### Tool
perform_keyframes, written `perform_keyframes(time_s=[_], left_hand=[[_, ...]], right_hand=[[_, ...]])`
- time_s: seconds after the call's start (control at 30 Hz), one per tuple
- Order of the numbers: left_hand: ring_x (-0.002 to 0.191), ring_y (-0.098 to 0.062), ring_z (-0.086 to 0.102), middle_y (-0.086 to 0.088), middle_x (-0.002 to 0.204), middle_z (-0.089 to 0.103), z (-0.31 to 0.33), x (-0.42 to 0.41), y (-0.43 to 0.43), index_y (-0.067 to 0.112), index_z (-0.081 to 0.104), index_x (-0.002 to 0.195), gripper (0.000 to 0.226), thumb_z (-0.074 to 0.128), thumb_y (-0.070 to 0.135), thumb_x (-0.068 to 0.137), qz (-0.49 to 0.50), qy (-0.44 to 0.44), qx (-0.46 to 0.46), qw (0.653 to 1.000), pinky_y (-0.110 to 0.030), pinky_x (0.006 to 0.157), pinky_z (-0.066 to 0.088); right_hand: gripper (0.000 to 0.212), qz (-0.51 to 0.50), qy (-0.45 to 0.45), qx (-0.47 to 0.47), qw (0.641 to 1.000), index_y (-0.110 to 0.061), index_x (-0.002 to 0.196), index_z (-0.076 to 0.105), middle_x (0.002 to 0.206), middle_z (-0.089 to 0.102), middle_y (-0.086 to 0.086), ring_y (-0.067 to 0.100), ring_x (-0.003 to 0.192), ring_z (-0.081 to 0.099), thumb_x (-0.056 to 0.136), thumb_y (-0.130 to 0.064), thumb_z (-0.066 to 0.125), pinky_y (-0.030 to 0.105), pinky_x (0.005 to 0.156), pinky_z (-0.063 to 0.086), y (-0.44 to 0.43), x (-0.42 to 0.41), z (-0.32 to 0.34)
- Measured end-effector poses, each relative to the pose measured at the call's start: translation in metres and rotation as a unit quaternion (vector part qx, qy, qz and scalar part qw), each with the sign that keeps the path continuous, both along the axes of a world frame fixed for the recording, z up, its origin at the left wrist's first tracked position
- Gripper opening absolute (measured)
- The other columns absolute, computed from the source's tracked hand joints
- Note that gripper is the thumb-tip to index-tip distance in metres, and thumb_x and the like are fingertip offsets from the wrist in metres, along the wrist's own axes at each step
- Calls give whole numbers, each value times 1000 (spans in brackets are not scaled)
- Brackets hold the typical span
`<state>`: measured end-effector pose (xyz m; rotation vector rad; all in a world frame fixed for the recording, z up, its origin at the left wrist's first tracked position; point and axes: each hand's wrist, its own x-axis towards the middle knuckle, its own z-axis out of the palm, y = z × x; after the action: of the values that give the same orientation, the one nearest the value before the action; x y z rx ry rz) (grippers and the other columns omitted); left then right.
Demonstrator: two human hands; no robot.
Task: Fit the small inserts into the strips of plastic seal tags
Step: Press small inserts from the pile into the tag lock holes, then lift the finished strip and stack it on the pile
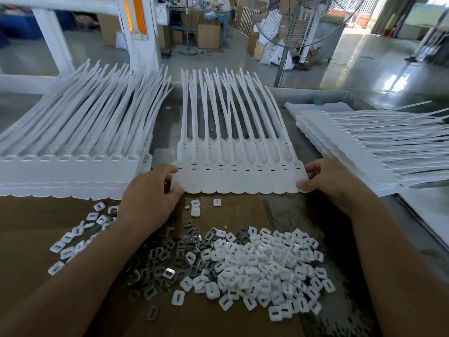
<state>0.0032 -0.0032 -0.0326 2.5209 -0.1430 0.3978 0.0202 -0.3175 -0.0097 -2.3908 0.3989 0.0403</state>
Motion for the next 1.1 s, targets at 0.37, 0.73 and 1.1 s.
perform_keyframes(time_s=[0.37, 0.73, 1.1], left_hand=[[73, -1, 54, 12, 80, 55, 14, -1, 3, 33, 57, 101, 39, 71, 8, 73, -23, 6, -138, 990, -7, 58, 35], [72, -3, 52, 8, 80, 55, 33, 20, -2, 22, 61, 113, 39, 66, 7, 78, -8, -27, -139, 990, -11, 67, 36], [114, -22, 51, -8, 130, 53, 16, 44, -10, 13, 52, 127, 39, 54, 10, 89, -12, 79, -55, 995, -30, 96, 35]], right_hand=[[30, 3, -73, 56, 996, -21, 86, 53, 92, 63, 4, 23, 84, 61, 73, -8, 76, 38, 77, 51, 2, -3, 6], [32, -65, -199, 80, 975, -19, 99, 52, 104, 63, 3, 21, 94, 61, 77, -13, 73, 41, 88, 51, 15, 11, 6], [30, -79, -210, -13, 974, -9, 113, 64, 114, 65, 7, 9, 95, 53, 84, -12, 63, 20, 86, 36, 18, 27, -16]])
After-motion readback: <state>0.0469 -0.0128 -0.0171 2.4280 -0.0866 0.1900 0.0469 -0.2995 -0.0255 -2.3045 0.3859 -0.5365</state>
